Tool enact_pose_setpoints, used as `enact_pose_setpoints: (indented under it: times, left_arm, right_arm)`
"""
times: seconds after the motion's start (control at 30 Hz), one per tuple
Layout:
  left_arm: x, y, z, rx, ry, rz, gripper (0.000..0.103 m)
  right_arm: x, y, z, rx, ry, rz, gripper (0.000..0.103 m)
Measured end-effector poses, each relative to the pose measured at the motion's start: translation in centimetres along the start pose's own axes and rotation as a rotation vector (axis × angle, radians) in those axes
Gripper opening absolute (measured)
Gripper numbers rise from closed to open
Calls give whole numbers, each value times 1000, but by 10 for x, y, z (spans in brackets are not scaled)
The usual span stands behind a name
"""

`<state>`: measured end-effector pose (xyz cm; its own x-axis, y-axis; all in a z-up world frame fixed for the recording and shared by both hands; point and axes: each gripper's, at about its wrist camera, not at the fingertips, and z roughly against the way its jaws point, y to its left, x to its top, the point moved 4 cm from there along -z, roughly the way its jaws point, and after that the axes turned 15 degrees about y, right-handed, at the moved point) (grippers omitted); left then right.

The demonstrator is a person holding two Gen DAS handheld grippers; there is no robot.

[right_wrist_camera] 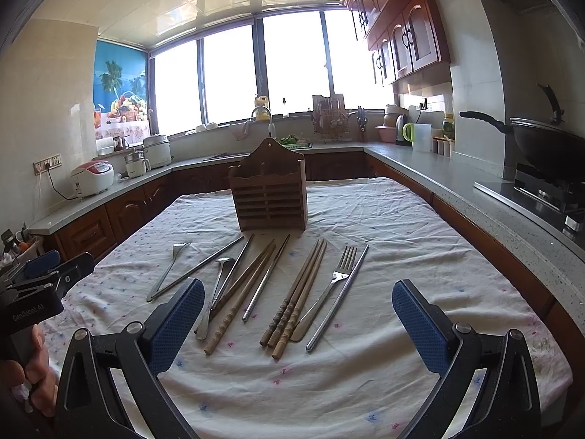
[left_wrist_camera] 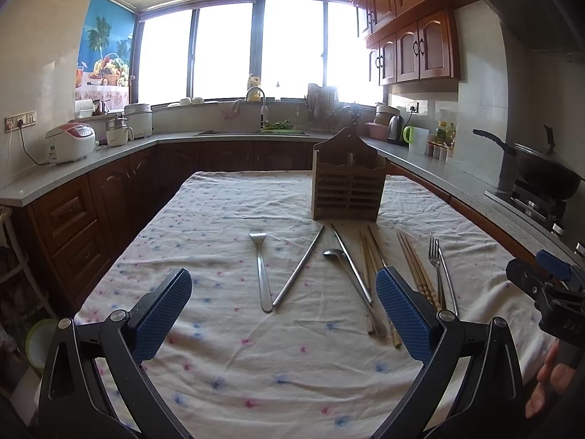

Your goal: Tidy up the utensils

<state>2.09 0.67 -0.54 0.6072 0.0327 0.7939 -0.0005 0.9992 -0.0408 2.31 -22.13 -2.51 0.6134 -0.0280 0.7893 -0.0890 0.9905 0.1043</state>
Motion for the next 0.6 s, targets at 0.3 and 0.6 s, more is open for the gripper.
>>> enact_pose_setpoints:
  times: [0.3,0.6]
  left_arm:
    - [1,1,0,-7,-5,-4,103]
    - [4,-3,3,-10,-12,-4,103]
  right_arm:
    - [2,0,0,10,-2,2,103]
    - [4,2,0,17,-5,2,103]
